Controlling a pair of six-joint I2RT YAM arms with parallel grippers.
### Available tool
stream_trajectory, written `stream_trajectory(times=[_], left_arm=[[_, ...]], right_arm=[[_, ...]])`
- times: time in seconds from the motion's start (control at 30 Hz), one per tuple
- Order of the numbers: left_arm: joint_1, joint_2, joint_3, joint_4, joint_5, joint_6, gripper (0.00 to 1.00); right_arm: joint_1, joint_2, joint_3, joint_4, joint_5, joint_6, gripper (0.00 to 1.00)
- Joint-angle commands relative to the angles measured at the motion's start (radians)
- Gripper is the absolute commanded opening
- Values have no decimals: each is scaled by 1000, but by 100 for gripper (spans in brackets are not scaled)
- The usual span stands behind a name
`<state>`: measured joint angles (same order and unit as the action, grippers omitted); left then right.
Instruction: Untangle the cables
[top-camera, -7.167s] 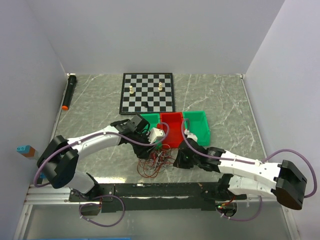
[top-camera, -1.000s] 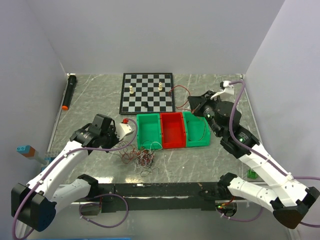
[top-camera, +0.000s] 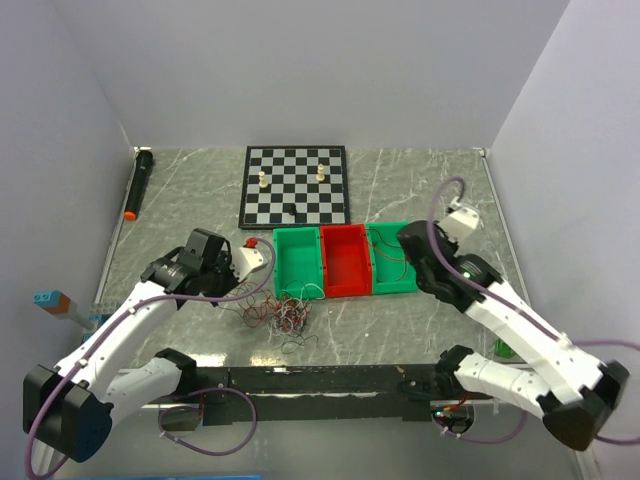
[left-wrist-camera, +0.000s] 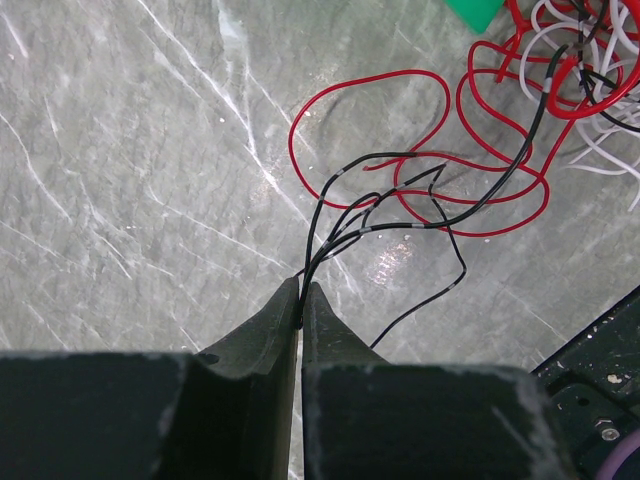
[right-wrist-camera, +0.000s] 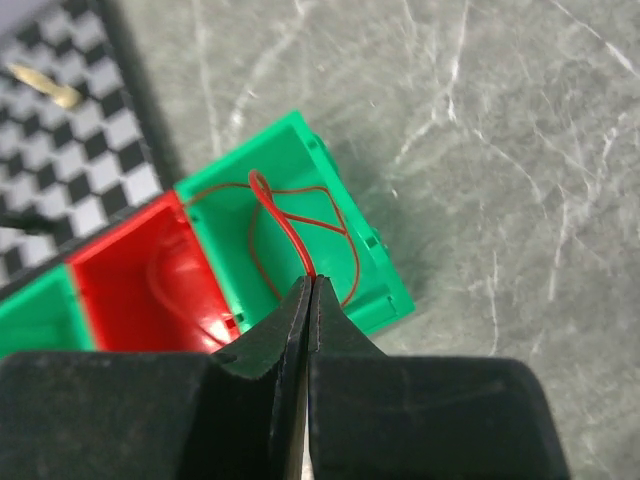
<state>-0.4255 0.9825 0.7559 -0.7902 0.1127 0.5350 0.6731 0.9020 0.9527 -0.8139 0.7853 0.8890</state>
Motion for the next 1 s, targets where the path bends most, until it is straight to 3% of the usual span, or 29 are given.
stream_trajectory(times=[0.0,0.17,0.83,0.97], left_arm=[[4,10,17,20,21,-10,10],[4,12,29,13,24,-13,10],[4,-21,28,-6,13,-15,10],[4,-19,26,-9,8,-15,10]], right_arm=[[-7,99,35,8,14,-12,0],[-41,208,8,149,-63,-71,0],[-194,606,76,274,-322,-145,0],[-213,653,100,292,-374,-166,23]])
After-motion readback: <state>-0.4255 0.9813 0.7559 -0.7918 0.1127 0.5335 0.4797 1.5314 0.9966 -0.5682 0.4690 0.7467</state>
